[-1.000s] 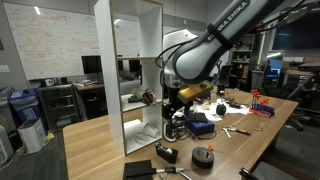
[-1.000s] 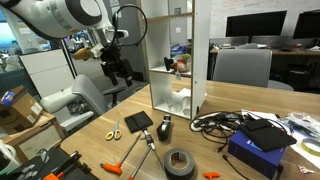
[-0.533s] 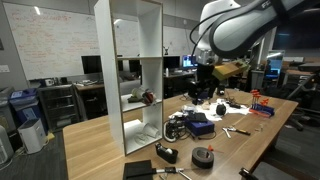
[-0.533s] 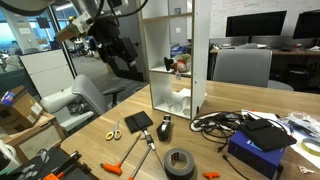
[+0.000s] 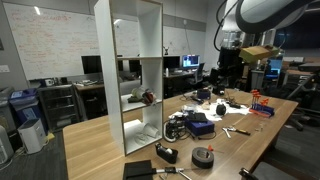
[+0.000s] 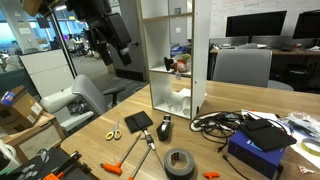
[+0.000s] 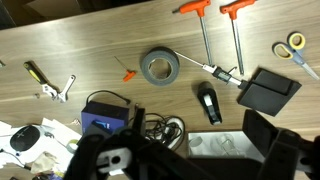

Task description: Pick up the plastic cup from the table and put it in the bottom compartment of the cabinet.

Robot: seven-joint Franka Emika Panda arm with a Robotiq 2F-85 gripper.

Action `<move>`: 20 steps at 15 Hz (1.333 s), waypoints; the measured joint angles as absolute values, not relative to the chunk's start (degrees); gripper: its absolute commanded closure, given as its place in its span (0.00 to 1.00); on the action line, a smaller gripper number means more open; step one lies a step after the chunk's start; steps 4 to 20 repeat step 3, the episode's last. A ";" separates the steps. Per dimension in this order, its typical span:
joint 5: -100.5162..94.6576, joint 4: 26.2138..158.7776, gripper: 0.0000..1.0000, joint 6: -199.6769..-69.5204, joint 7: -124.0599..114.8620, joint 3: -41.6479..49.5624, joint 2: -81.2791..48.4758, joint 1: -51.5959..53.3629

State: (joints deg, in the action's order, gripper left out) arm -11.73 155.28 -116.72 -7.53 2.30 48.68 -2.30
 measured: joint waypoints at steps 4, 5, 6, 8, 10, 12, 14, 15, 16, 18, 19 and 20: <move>-11.71 155.45 0.00 -116.72 -7.53 2.30 48.55 -2.30; -11.71 155.45 0.00 -116.72 -7.53 2.30 48.55 -2.30; -11.71 155.45 0.00 -116.72 -7.53 2.30 48.55 -2.30; -11.71 155.45 0.00 -116.72 -7.53 2.30 48.55 -2.30; -11.71 155.45 0.00 -116.72 -7.53 2.30 48.55 -2.30; -11.71 155.45 0.00 -116.72 -7.53 2.30 48.55 -2.30; -11.71 155.45 0.00 -116.72 -7.53 2.30 48.55 -2.30; -11.71 155.45 0.00 -116.72 -7.53 2.30 48.55 -2.30; -11.71 155.45 0.00 -116.72 -7.53 2.30 48.55 -2.30; -11.71 155.45 0.00 -116.72 -7.53 2.30 48.55 -2.30; -11.71 155.45 0.00 -116.72 -7.53 2.30 48.55 -2.30; -11.71 155.45 0.00 -116.72 -7.53 2.30 48.55 -2.30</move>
